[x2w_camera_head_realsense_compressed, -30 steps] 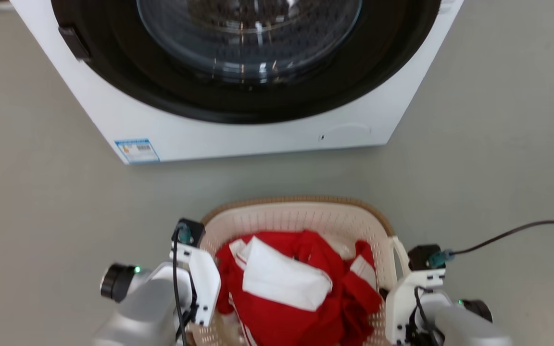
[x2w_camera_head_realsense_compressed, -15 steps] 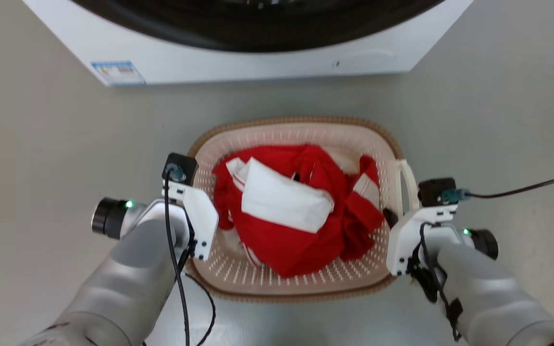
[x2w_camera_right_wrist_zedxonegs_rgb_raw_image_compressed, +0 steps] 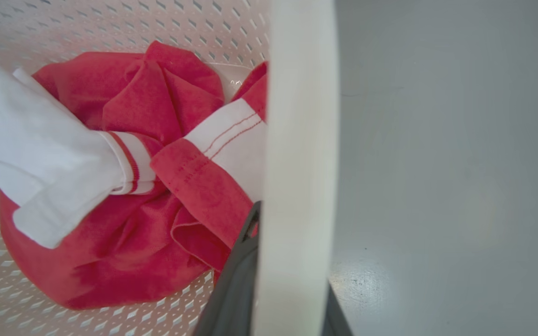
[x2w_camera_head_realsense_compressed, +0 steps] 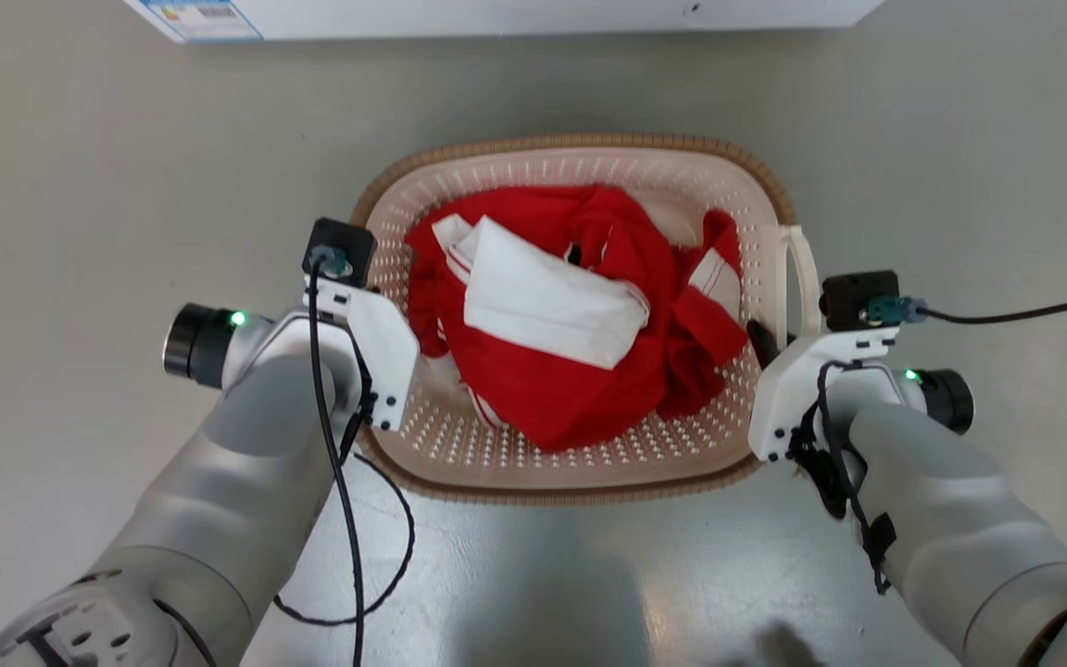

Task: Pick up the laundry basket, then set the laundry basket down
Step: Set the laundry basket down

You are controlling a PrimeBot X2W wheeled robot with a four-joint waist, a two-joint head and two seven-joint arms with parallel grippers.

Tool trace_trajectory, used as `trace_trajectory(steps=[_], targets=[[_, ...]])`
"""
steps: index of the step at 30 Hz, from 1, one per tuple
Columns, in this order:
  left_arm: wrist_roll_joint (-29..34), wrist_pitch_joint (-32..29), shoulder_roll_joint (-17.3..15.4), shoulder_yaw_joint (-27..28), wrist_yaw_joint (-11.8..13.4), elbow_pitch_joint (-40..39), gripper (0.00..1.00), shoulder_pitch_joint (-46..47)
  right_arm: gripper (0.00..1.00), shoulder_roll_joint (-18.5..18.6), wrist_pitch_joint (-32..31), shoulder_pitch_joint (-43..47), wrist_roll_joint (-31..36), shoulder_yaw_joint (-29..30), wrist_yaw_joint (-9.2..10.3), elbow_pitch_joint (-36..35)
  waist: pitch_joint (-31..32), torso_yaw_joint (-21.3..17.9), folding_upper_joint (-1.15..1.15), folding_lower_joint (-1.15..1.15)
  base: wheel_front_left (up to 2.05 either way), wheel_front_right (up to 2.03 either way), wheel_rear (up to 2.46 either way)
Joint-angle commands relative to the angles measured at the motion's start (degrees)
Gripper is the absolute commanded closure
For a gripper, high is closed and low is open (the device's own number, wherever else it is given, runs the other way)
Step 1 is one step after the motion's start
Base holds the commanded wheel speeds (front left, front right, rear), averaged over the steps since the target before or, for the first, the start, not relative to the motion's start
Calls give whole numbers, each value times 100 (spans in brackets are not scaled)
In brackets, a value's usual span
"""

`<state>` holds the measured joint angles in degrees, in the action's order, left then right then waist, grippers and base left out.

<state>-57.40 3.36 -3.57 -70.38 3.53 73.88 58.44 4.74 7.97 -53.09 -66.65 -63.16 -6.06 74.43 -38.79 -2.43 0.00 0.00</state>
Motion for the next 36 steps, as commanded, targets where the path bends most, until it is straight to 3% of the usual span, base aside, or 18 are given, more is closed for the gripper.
trace_trajectory(steps=[1,15,36], targets=[[141,36,43,-8,1,-47,100,137,100,-186,167,-5,22,-72,-143,-103,-142,12,0,0,0,0,0],[181,26,24,-30,39,-15,100,513,100,-186,251,-264,77,32,-143,-50,-655,1,0,0,0,0,0],[116,68,-12,30,128,1,100,1004,100,-39,260,-561,1048,1001,-143,-48,-1147,120,0,0,0,0,0]])
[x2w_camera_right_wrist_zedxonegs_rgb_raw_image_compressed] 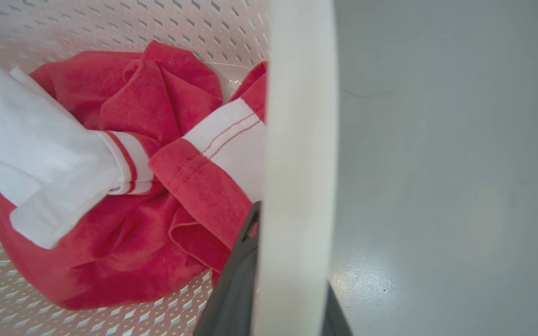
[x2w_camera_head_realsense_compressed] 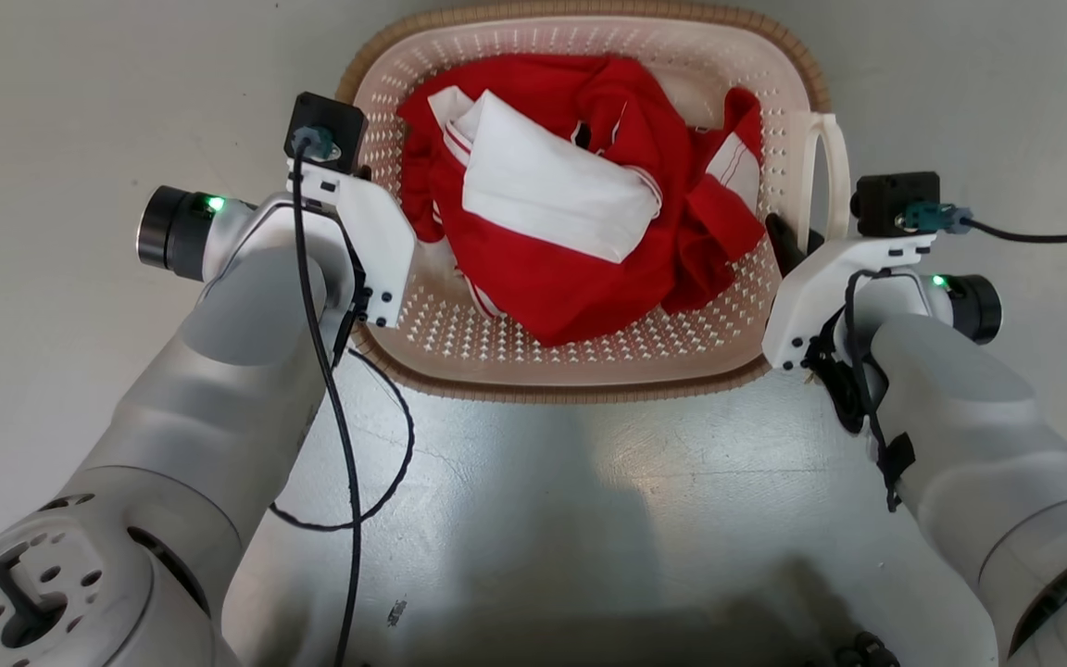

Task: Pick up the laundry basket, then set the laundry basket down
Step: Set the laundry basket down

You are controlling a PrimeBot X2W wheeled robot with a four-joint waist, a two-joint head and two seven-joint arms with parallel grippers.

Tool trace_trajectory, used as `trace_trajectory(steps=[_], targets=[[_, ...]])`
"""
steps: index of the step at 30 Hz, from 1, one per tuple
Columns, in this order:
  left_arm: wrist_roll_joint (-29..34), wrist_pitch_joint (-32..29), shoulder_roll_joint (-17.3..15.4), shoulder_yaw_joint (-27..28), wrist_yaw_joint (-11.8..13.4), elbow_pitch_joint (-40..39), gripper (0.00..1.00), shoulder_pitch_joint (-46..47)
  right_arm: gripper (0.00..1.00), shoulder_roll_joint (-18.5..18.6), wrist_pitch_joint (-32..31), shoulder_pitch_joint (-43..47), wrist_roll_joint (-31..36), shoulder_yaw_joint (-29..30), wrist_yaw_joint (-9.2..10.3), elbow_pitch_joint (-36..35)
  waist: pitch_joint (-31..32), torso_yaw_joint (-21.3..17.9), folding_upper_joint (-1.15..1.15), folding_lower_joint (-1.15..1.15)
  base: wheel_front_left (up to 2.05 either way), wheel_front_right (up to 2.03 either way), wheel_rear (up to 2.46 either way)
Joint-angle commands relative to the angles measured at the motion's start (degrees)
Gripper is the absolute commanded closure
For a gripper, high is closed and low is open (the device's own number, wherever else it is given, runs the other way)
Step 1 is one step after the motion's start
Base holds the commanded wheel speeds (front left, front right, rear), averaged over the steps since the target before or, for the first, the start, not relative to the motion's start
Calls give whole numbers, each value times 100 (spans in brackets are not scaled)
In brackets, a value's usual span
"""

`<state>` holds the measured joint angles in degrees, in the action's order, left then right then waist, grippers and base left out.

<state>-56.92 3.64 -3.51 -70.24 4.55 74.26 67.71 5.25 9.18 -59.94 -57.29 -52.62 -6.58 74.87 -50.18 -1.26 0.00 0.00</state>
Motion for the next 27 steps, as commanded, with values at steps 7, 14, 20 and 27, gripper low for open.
trace_trajectory(steps=[7,14,20,27], targets=[[72,86,-46,33,16,-36,100,154,100,-111,113,159,471,307,-91,-92,-99,-3,0,0,0,0,0],[76,112,-55,20,-18,-35,100,203,100,-155,76,231,783,609,-91,-91,-152,-23,0,0,0,0,0],[70,126,-68,12,0,-33,97,235,100,-190,4,270,1130,994,-91,-91,-200,-31,0,0,0,0,0],[38,165,-53,23,79,-32,0,219,0,-207,-84,349,1515,1454,-91,-91,-222,-20,0,0,0,0,0]])
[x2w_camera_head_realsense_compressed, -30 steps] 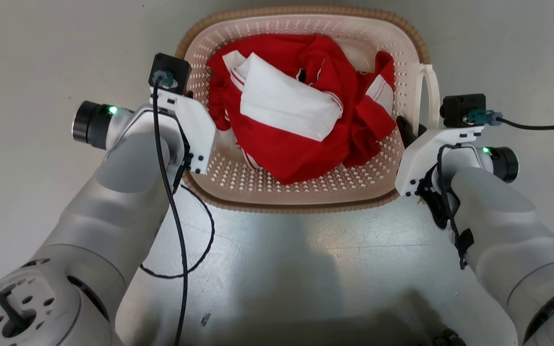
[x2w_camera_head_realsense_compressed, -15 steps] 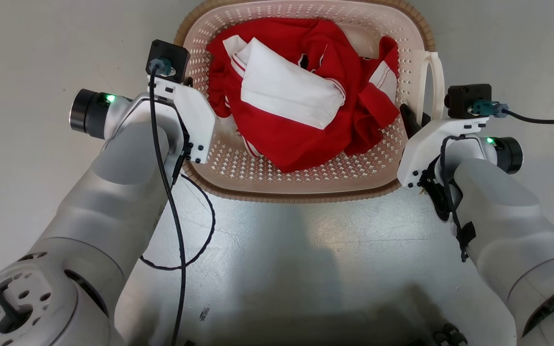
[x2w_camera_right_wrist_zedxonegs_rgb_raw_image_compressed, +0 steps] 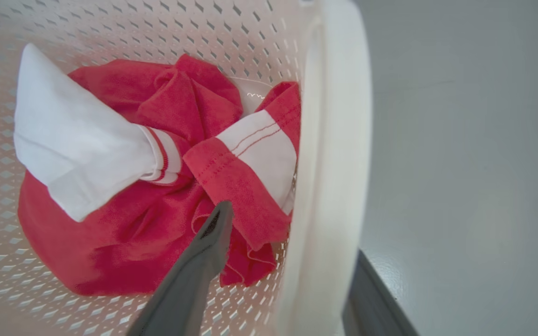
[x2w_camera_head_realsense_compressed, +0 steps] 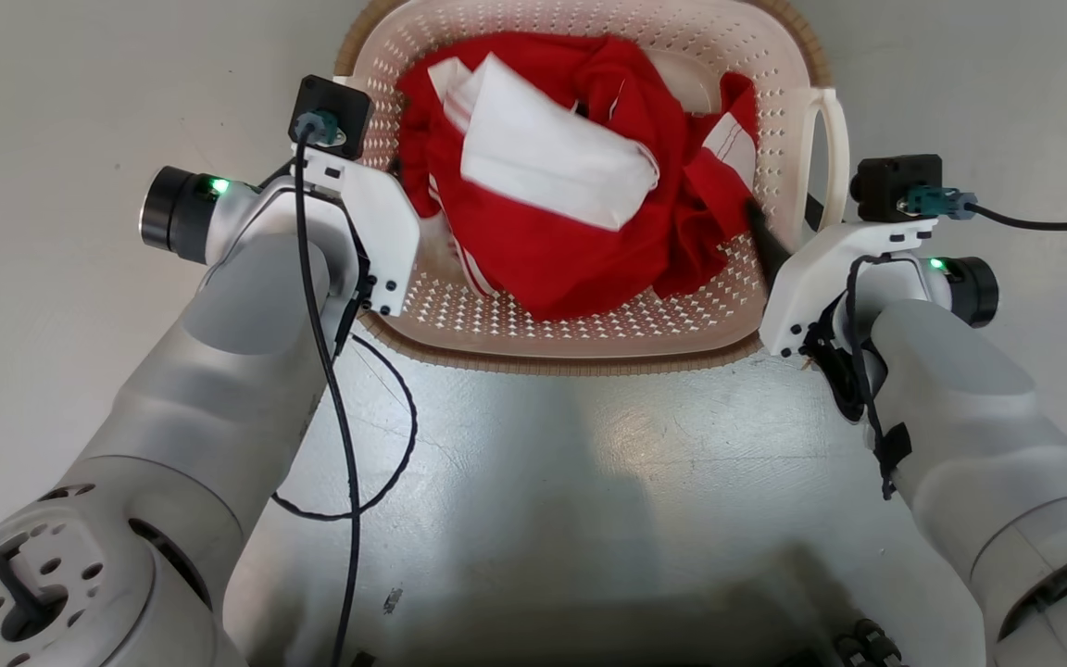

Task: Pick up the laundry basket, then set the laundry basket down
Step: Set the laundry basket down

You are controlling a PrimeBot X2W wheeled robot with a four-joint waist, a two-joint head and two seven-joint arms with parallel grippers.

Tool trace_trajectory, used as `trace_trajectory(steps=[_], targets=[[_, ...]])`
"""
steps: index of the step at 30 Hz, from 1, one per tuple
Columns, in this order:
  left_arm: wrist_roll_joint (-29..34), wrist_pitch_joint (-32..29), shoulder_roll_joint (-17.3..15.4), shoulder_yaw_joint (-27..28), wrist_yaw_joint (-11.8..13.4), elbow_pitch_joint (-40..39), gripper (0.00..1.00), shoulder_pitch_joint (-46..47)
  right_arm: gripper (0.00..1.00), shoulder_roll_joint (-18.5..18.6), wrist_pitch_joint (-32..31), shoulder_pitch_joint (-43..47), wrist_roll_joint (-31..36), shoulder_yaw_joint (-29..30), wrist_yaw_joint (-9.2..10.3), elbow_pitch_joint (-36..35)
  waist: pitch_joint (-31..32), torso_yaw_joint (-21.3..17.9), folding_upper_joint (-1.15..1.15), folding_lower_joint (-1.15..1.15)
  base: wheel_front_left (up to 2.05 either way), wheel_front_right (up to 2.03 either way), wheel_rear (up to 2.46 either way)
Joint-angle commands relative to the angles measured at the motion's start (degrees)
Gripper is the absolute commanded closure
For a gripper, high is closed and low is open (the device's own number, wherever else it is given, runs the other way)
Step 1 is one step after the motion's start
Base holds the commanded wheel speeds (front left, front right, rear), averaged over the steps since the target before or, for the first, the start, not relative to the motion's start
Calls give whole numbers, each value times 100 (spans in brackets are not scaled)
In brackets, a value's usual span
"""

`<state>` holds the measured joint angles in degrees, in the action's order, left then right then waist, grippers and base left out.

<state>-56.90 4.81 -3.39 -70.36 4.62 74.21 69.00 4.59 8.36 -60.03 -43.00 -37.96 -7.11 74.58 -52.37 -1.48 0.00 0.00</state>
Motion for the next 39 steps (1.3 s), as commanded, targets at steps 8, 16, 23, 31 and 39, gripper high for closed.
trace_trajectory(steps=[8,16,23,31,39], targets=[[21,112,-54,30,109,-26,0,77,0,-156,-29,422,617,510,-37,-63,-11,23,0,0,0,0,0],[-32,130,-41,47,132,-26,0,40,0,-167,-33,439,1120,991,-37,-63,43,50,0,0,0,0,0],[-105,164,-32,84,158,-26,0,-71,0,-169,9,466,1430,1324,-37,-63,197,65,0,0,0,0,0],[-232,213,-12,169,203,-26,0,-246,0,-170,26,497,1733,1643,-37,-63,467,99,0,0,0,0,0],[-352,275,13,222,182,-25,0,-525,0,-170,63,570,2029,1953,-37,-63,958,142,0,0,0,0,0]])
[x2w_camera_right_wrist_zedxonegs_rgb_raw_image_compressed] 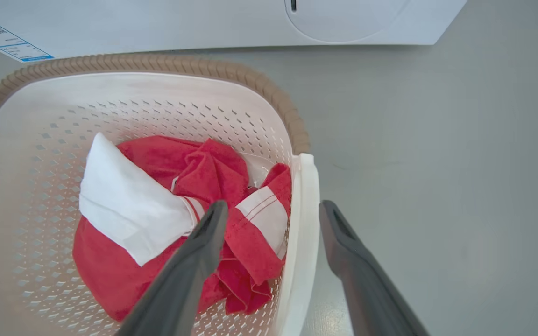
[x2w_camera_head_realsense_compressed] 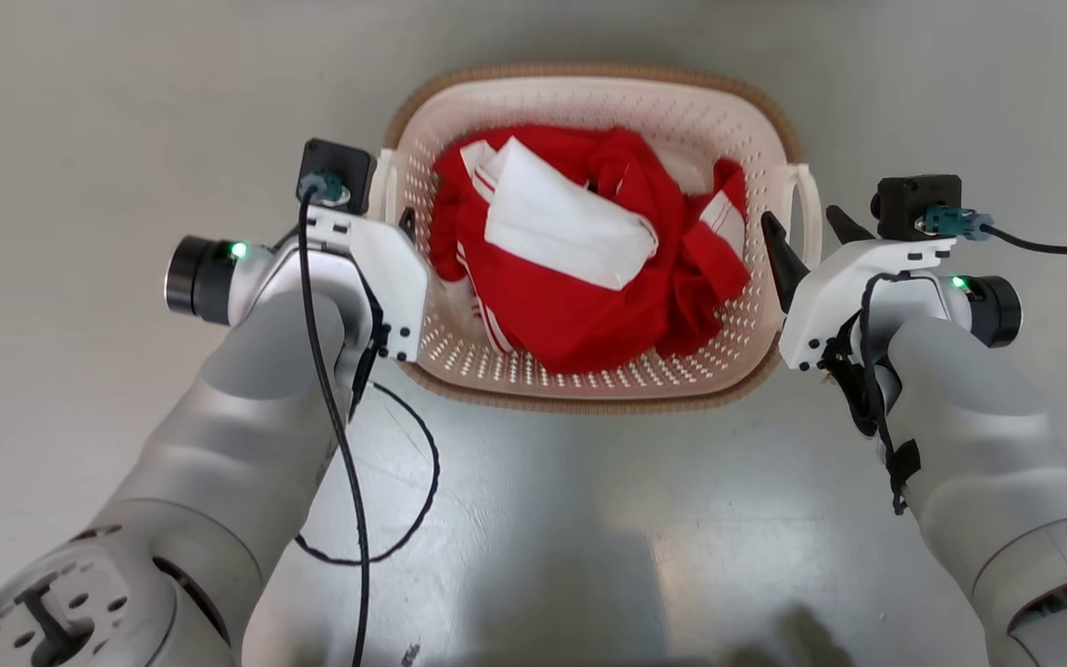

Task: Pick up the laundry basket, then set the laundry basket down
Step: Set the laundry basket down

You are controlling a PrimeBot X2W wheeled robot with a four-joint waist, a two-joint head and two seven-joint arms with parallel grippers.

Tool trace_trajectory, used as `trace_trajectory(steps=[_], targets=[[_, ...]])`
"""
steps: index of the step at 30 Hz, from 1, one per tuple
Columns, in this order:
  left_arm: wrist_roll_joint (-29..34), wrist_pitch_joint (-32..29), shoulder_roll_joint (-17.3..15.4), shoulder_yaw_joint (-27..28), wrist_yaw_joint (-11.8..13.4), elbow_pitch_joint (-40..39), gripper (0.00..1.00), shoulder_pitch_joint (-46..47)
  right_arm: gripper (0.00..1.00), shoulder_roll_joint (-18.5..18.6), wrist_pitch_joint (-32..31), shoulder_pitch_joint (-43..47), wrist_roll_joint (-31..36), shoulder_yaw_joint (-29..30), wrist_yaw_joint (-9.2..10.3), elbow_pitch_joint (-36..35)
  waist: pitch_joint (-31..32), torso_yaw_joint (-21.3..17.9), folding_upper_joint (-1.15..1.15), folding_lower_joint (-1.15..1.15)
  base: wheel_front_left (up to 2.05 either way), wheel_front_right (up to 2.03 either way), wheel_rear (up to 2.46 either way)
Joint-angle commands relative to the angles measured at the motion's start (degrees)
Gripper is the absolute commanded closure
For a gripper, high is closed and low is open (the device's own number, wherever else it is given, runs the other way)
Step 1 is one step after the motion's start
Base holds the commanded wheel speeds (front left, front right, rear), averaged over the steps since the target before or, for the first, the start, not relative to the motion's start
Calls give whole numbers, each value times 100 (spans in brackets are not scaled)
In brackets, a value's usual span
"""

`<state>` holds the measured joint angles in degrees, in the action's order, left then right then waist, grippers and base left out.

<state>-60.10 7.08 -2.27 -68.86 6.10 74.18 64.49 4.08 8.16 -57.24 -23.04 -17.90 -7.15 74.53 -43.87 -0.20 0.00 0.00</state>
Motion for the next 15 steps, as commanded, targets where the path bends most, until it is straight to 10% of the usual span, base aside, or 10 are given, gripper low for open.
trace_trajectory(steps=[1,15], targets=[[-60,80,-98,94,24,-22,0,-114,0,-120,100,304,72,-12,-34,-57,183,15,0,0,0,0,0],[-429,490,-70,360,-107,-25,0,-784,0,-84,398,829,671,711,-34,-57,1407,99,0,0,0,0,0]])
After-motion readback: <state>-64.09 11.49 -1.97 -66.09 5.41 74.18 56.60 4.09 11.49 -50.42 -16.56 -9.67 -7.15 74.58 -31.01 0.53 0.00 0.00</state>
